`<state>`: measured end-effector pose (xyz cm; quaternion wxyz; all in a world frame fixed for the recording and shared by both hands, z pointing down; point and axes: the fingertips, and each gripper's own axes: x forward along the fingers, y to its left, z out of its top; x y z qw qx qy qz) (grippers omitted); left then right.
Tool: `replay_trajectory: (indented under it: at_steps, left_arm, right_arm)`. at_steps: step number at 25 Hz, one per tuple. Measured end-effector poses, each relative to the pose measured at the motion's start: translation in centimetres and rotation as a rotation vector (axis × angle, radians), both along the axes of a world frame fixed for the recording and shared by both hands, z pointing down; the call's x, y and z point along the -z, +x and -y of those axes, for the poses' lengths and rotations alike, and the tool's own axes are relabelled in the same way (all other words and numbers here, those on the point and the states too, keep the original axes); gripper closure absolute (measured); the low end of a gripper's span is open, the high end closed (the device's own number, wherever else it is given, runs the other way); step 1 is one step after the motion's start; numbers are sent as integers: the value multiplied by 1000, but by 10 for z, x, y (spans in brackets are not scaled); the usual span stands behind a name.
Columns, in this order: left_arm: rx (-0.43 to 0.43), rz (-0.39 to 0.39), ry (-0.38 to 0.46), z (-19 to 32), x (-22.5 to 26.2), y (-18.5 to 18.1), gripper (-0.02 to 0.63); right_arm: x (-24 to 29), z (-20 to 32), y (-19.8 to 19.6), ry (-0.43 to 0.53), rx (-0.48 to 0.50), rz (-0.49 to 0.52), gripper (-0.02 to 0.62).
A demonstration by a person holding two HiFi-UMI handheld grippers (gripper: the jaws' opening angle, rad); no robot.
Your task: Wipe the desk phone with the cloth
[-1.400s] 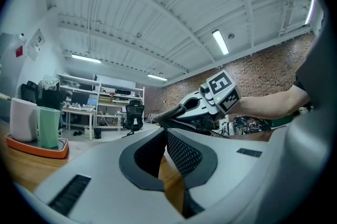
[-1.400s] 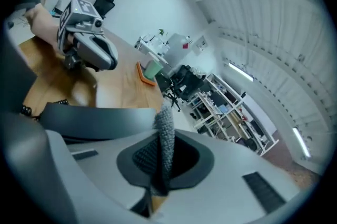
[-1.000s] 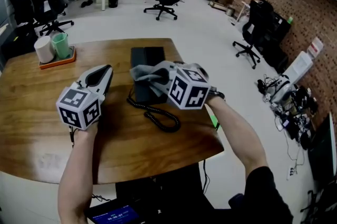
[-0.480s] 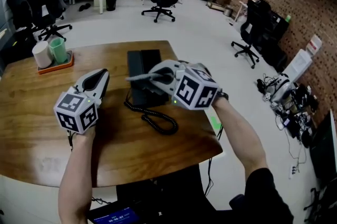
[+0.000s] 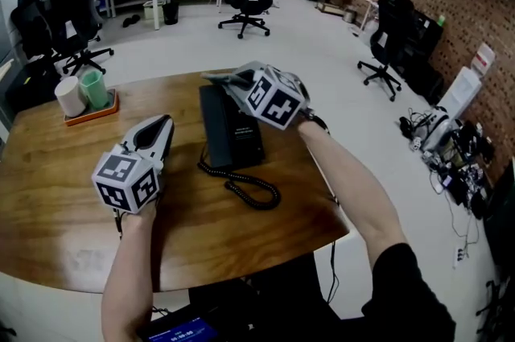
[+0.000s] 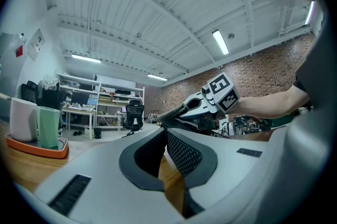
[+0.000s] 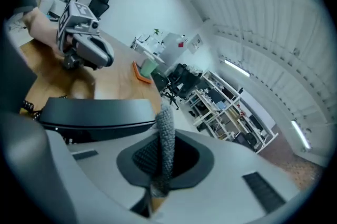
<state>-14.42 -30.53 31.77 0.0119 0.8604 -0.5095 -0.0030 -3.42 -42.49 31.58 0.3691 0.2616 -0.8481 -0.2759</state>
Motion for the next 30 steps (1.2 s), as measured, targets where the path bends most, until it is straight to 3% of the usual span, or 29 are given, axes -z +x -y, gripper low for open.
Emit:
replay_trajectory:
  at_steps: [13, 18, 21, 25, 28, 30]
  left_arm:
    - [2, 1, 0, 0, 2, -1, 606]
    - [2, 4, 0, 0, 2, 1, 606]
    - [0, 4, 0, 1, 2, 0, 606]
    - [3, 0, -1, 0, 0, -4, 606]
    - [5, -5, -2, 0, -1, -3, 606]
    - [5, -7, -2, -1, -1, -1, 606]
  right_arm:
    - [-56, -143, 21, -31, 319, -297, 569]
    - [-72, -184, 42, -137, 452, -415, 569]
    - [-38, -148, 34, -116, 369, -263, 569]
    - [16, -55, 17, 50, 97, -35, 569]
    - [19, -5, 15, 60, -39, 22, 569]
    - [9, 6, 15, 37, -55, 0, 569]
